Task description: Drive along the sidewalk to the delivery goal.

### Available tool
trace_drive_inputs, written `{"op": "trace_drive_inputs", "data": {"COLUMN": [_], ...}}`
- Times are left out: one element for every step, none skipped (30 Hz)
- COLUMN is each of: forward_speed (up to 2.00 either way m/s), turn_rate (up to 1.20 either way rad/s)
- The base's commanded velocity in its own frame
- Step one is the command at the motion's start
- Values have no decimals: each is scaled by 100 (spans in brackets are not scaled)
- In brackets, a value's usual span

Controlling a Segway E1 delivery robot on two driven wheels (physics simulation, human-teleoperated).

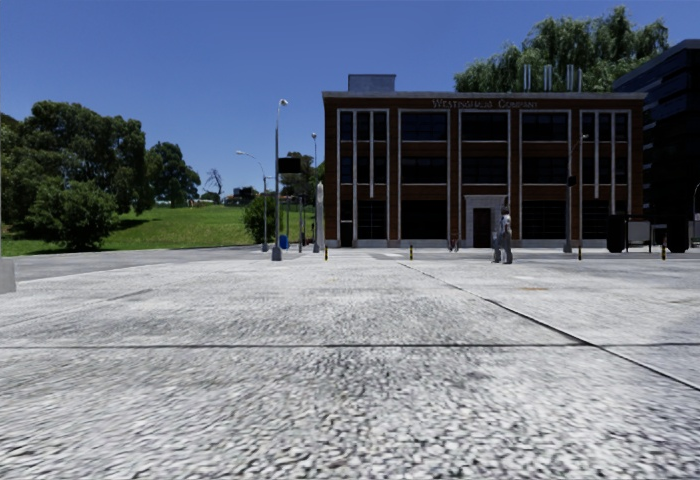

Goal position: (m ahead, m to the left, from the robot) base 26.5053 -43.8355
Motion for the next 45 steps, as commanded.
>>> {"op": "trace_drive_inputs", "data": {"forward_speed": [200, 200, 200, 200, 200, 200, 200, 200, 200, 200, 200, 200, 200, 200, 200, 200, 200, 200, 200, 200, 200, 200, 200, 200, 200, 200, 200, 200, 200, 200, 200, 200, 200, 200, 200, 200, 200, 200, 200, 200, 200, 200, 200, 200, 200], "turn_rate": [0, 0, 0, 0, 0, 0, 0, 0, 0, 0, 0, 0, 0, 0, 0, 0, 0, 0, 0, 0, 0, 0, 0, 0, 0, 0, 0, 0, 0, 0, 0, 0, 0, 0, 0, 0, 0, 0, 0, 0, 0, 0, 0, 0, 0]}}
